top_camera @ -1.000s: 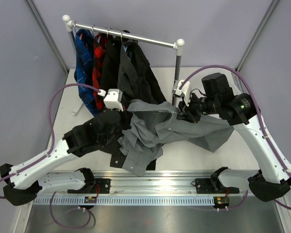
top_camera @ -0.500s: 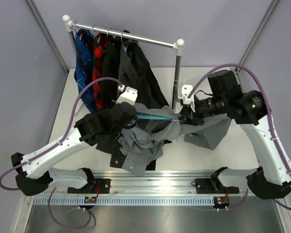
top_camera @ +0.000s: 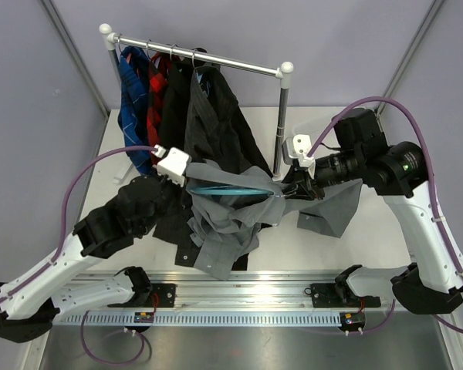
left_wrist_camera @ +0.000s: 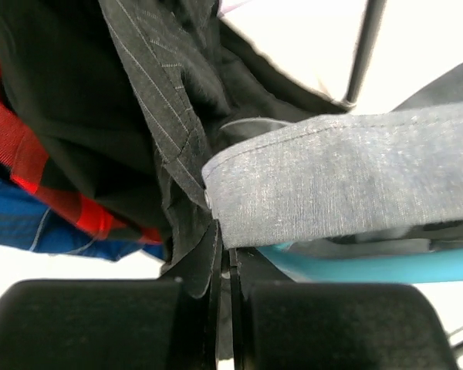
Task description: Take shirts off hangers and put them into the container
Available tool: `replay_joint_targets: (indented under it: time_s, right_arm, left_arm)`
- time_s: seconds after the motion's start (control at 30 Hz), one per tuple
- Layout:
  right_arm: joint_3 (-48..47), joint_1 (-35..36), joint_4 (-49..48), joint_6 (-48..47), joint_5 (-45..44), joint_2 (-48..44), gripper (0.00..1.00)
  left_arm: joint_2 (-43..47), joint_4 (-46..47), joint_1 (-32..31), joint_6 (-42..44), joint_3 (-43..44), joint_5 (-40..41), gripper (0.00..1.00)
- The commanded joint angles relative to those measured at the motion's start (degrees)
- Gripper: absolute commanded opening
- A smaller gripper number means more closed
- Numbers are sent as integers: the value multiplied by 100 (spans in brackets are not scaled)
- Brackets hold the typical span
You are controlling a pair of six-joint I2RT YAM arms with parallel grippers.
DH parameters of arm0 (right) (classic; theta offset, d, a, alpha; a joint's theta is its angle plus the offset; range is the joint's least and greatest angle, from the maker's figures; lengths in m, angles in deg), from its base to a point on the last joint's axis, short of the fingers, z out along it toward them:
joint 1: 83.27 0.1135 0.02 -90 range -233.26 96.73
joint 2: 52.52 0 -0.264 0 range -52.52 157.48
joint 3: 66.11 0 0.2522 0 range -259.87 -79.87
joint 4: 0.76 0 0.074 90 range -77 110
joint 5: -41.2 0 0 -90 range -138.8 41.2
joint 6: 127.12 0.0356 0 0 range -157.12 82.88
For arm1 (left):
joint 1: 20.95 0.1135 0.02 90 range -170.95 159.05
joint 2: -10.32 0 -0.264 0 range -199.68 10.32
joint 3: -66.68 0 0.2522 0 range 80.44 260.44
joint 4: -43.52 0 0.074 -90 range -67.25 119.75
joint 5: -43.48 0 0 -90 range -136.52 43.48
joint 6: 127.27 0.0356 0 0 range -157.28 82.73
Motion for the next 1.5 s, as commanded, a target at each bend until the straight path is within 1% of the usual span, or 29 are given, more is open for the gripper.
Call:
replay_joint_targets:
  time_s: [0.0, 0.03, 0.07, 0.17, 0.23, 0.27, 0.3, 0.33, 0.4, 0.43, 0.47, 0.5, 0.6, 0.63, 0.73, 0.77, 0.87, 0.9, 0.93, 0.97, 1.03, 1.13, 1.17, 1.23, 1.27, 1.37, 1.47]
  right_arm:
    - [-285, -54, 943, -236, 776, -55, 0]
    - [-321, -54, 979, -254, 820, -20, 0]
    - [-399, -54, 988, -237, 812, -11, 0]
    - [-444, -54, 883, -140, 767, -98, 0]
    - [-418, -63, 883, -140, 829, -99, 0]
    - [-383, -54, 909, -157, 846, -73, 0]
    - [-287, -54, 935, -175, 873, -38, 0]
    - [-216, -54, 927, -184, 943, 6, 0]
    - [-15, -54, 857, -175, 1092, 111, 0]
    - [48, -54, 822, -158, 1119, 182, 0]
    - [100, -63, 761, -131, 1145, 208, 0]
    - [197, -54, 725, -114, 1154, 235, 0]
    - [346, -63, 611, -44, 1076, 314, 0]
    - [382, -63, 567, -17, 1014, 331, 0]
    - [575, -63, 286, 211, 707, 262, 0]
    - [610, -54, 164, 299, 654, 244, 0]
    - [698, -63, -4, 439, 522, 270, 0]
    - [707, -63, -31, 475, 478, 288, 0]
    - [707, -63, -66, 501, 460, 331, 0]
    - [707, -54, -136, 562, 442, 340, 0]
    - [699, -63, -224, 642, 416, 393, 0]
    - [655, -72, -242, 669, 416, 489, 0]
    - [611, -72, -190, 625, 425, 516, 0]
    - [567, -72, -67, 494, 442, 603, 0]
    - [497, -72, -5, 432, 468, 630, 0]
    - [260, -72, 503, -33, 617, 841, 0]
    - [49, -72, 944, -394, 671, 1052, 0]
  left_arm:
    - [263, 392, 410, 526, -346, -677, 3]
    - [263, 445, 445, 623, -416, -837, 0]
    - [237, 471, 507, 780, -539, -1013, 0]
    - [228, 498, 708, 834, -715, -1120, 0]
    - [324, 664, 849, 904, -838, -1427, 0]
    - [438, 909, 876, 974, -891, -1558, 0]
    - [491, 1050, 911, 1019, -944, -1899, 0]
    - [500, 1182, 938, 1028, -944, -2059, 7]
    - [387, 1455, 973, 984, -787, -2436, 15]
    - [299, 1552, 1008, 967, -708, -2560, 23]
    - [177, 1570, 1017, 914, -603, -2805, 26]
    - [-34, 1596, 1026, 888, -445, -2929, 29]
    - [-447, 1737, 1043, 800, -242, -3396, 31]
    - [-510, 1763, 1043, 791, -119, -3501, 31]
    - [-598, 1833, 1061, 694, -22, -3800, 38]
    - [-581, 1851, 1070, 650, -39, -3957, 45]
    - [-379, 1887, 1114, 458, -48, -4003, 66]
    - [-309, 1869, 1114, 396, -39, -3968, 84]
    - [-230, 1800, 1140, 343, -13, -3942, 92]
    - [-90, 1721, 1149, 308, 74, -3933, 97]
    - [60, 1406, 1158, 316, 198, -3941, 99]
    - [368, 1001, 1166, 307, 356, -4230, 99]
    - [508, 929, 1175, 307, 374, -4623, 99]
    - [570, 684, 1175, 342, 357, -5099, 99]
    - [562, 622, 1167, 342, 339, -5493, 99]
    - [396, 428, 1175, 360, 216, -5979, 98]
    - [106, 358, 1166, 553, 84, -6330, 96]
